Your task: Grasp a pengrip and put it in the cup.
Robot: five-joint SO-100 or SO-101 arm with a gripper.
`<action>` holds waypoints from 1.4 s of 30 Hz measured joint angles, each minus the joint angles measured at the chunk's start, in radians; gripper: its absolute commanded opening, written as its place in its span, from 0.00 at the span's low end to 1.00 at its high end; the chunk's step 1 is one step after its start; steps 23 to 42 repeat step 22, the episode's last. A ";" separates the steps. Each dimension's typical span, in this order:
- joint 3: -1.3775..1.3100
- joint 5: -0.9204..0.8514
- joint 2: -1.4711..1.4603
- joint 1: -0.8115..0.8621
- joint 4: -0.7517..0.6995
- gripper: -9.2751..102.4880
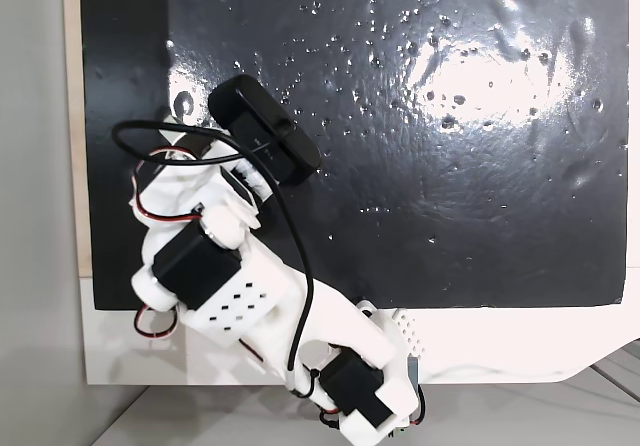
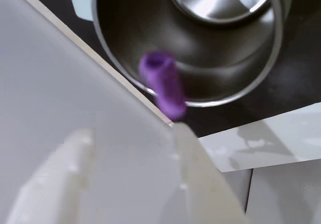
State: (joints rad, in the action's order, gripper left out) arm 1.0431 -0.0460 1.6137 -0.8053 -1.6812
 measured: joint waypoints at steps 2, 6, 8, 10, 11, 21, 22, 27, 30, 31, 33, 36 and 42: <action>0.000 -0.005 0.000 -0.002 0.000 0.37; 0.000 -0.008 0.000 -0.002 0.000 0.38; 0.000 -0.012 0.000 -0.002 0.000 0.38; 0.000 -0.012 0.000 -0.002 0.000 0.38; 0.000 -0.012 0.000 -0.002 0.000 0.38; 0.000 -0.025 0.000 0.012 0.000 0.38; 0.000 -0.025 0.000 0.015 0.000 0.38; 0.000 -0.025 0.000 0.015 0.000 0.38; 0.000 -0.025 0.000 0.015 0.000 0.38; 0.000 -0.025 0.000 0.015 0.000 0.38; 0.000 -0.025 0.000 0.015 0.000 0.38; 0.000 -0.025 0.000 0.015 0.000 0.38; 0.000 -0.025 0.000 0.015 0.000 0.38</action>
